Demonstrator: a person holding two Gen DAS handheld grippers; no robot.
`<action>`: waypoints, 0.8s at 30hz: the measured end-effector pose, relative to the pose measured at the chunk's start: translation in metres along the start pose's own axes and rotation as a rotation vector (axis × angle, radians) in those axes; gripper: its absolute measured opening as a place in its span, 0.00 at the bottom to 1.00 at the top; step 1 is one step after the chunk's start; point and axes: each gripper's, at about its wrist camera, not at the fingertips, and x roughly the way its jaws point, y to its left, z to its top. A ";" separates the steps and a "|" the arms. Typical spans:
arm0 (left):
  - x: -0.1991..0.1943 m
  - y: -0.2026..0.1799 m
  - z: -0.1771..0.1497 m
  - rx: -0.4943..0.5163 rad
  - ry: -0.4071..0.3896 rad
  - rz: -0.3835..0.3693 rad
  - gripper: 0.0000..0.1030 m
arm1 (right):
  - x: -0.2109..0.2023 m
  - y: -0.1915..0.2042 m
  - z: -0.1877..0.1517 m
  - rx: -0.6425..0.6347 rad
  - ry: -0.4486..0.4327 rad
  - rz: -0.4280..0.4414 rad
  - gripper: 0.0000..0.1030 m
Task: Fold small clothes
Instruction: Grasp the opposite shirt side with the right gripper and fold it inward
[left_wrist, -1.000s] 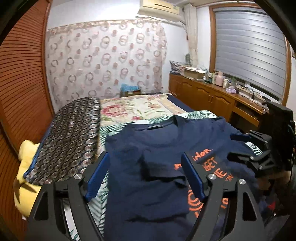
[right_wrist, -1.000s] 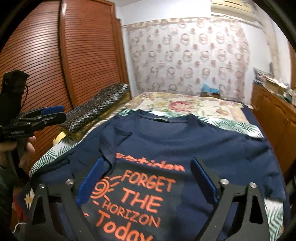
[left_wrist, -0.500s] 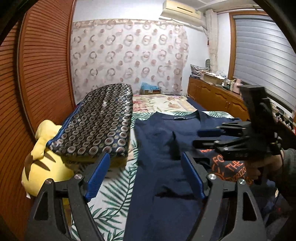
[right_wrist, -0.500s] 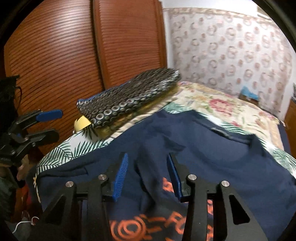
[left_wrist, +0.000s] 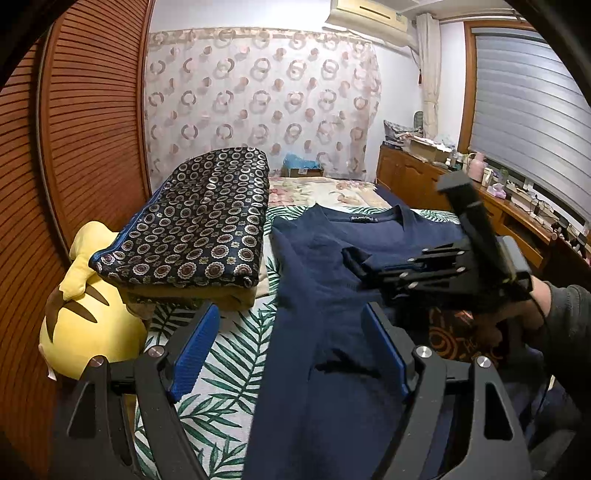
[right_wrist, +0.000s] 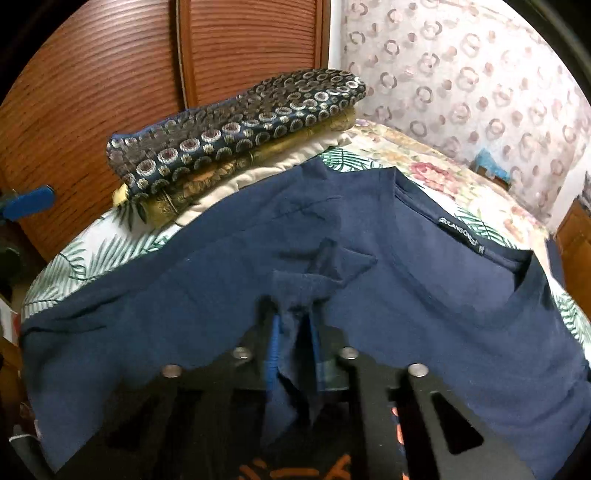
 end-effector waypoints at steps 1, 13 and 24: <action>0.000 -0.001 0.001 0.000 0.000 -0.001 0.77 | -0.004 -0.003 -0.001 0.016 -0.011 -0.005 0.08; 0.006 -0.014 0.005 0.021 0.007 -0.008 0.77 | -0.051 -0.035 -0.038 0.173 -0.047 -0.109 0.07; 0.017 -0.036 -0.003 0.043 0.055 -0.052 0.77 | -0.097 -0.017 -0.032 0.184 -0.101 -0.174 0.43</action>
